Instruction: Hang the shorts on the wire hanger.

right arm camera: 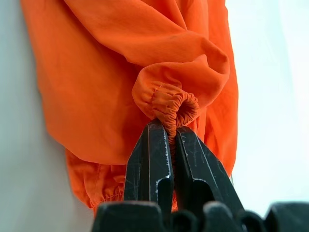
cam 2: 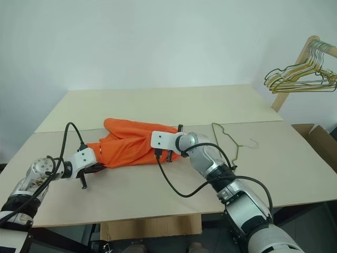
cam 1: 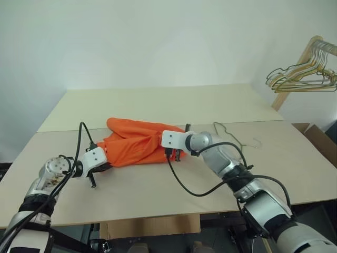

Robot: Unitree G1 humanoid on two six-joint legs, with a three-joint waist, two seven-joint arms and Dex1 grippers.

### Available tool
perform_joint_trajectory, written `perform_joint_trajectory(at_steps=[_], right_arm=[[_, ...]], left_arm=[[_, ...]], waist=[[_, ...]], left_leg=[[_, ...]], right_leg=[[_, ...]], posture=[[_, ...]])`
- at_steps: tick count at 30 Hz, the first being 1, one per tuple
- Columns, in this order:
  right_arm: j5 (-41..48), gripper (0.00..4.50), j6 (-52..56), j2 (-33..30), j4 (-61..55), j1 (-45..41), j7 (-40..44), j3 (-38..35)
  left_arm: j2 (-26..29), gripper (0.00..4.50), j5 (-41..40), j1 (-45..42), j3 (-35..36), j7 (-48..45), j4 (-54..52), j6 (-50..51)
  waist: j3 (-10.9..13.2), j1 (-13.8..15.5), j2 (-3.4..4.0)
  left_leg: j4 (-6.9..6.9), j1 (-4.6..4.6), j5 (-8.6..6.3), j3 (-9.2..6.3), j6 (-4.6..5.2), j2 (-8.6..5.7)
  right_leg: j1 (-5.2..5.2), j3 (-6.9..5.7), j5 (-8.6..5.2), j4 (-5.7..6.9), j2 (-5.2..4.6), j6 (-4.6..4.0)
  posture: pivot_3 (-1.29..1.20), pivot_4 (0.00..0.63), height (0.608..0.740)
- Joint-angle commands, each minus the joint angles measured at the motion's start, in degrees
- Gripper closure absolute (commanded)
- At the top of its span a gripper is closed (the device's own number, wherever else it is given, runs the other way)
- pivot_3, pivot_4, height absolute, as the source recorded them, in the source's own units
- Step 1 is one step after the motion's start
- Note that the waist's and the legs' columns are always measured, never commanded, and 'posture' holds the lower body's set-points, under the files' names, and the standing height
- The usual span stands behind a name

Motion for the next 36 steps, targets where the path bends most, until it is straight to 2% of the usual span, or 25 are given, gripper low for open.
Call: perform_joint_trajectory(at_steps=[1, 7, 12, 16, 19, 23, 27, 30, 33, 36], right_arm=[[1.02, 4.50, 0.61, -1.72, -4.38, -0.33, 0.28, -3.28], [8.48, 4.50, 0.88, -5.18, -17.16, 4.12, 4.31, -9.44], [16.93, 4.50, -8.23, -16.26, -30.49, 12.99, 15.19, -12.20], [22.23, 4.50, -14.99, -19.92, -36.76, 20.94, 16.24, -14.90], [21.38, 4.50, -28.94, -22.56, -35.35, 26.51, 15.81, -14.58], [15.96, 4.50, -45.06, -23.89, -27.46, 27.80, 12.28, -12.96], [15.55, 4.50, -49.73, -25.26, -24.21, 27.90, 13.44, -11.64], [17.14, 4.50, -47.59, -27.54, -24.68, 28.62, 17.15, -10.21], [13.49, 4.50, -46.77, -26.93, -23.45, 28.49, 15.07, -10.07], [14.69, 4.50, -50.35, -28.34, -22.35, 28.79, 16.39, -9.40]], left_arm=[[3.75, 4.42, -4.65, 3.49, 4.30, -3.13, -7.90, 1.86], [10.93, 4.42, -13.15, 11.36, 12.99, -8.23, -22.62, 8.11], [16.39, 4.42, -16.68, 18.51, 19.14, -12.25, -29.46, 10.98], [18.32, 4.42, -18.54, 25.99, 22.34, -15.54, -35.17, 12.86], [18.78, 4.42, -19.03, 31.90, 24.35, -16.90, -39.56, 14.48], [18.33, 4.42, -16.86, 35.39, 23.93, -15.17, -42.29, 15.29], [17.87, 4.42, -14.43, 36.03, 21.75, -13.42, -43.35, 15.92], [17.41, 4.42, -13.44, 35.85, 20.62, -12.58, -43.79, 16.30], [16.96, 4.42, -13.45, 35.52, 20.38, -12.02, -43.87, 16.73], [16.96, 4.42, -13.21, 35.52, 20.32, -11.69, -43.76, 16.47]], waist=[[0.01, -0.43, 0.00], [0.05, -0.76, -0.09], [0.08, -0.62, -0.09], [0.11, -0.92, -0.14], [0.15, -1.29, -0.16], [0.24, -1.33, -0.20], [0.27, -1.24, -0.23], [0.27, -1.11, -0.24], [0.28, -1.08, -0.29], [0.29, -1.13, -0.30]], left_leg=[[0.00, -0.06, 0.00, 0.00, 0.00, 0.01], [0.00, -0.28, -0.02, -0.05, -0.01, 0.03], [-0.01, -0.20, -0.04, -0.04, 0.01, -0.06], [-0.01, -0.09, -0.08, -0.01, 0.02, -0.05], [-0.01, -0.02, -0.08, 0.04, 0.02, -0.02], [-0.01, 0.19, -0.06, 0.12, 0.01, -0.01], [-0.01, 0.40, -0.05, 0.17, 0.01, 0.01], [-0.01, 0.38, -0.05, 0.19, 0.02, 0.01], [-0.02, 0.31, -0.07, 0.19, 0.02, 0.01], [-0.02, 0.30, -0.07, 0.21, 0.03, 0.00]], right_leg=[[-0.06, 0.00, 0.00, 0.00, 0.00, 0.00], [-0.16, -0.05, -0.02, -0.15, -0.05, 0.02], [-0.03, -0.07, -0.12, -0.26, -0.22, 0.19], [0.09, -0.10, -0.36, -0.31, -0.26, 0.56], [0.10, -0.08, -0.40, -0.25, -0.23, 0.54], [0.22, -0.07, -0.49, -0.25, -0.23, 0.53], [0.33, -0.03, -0.60, -0.16, -0.22, 0.33], [0.31, 0.01, -0.55, -0.11, -0.22, 0.42], [0.28, 0.02, -0.56, -0.13, -0.22, 0.38], [0.26, 0.04, -0.55, -0.13, -0.22, 0.37]], posture=[[0.11, 0.000, 0.740], [0.10, 0.000, 0.740], [0.11, 0.000, 0.740], [0.09, 0.000, 0.740], [0.08, 0.000, 0.740], [0.08, 0.000, 0.740], [0.08, 0.000, 0.740], [0.08, 0.000, 0.740], [0.08, 0.000, 0.740], [0.08, 0.000, 0.740]])
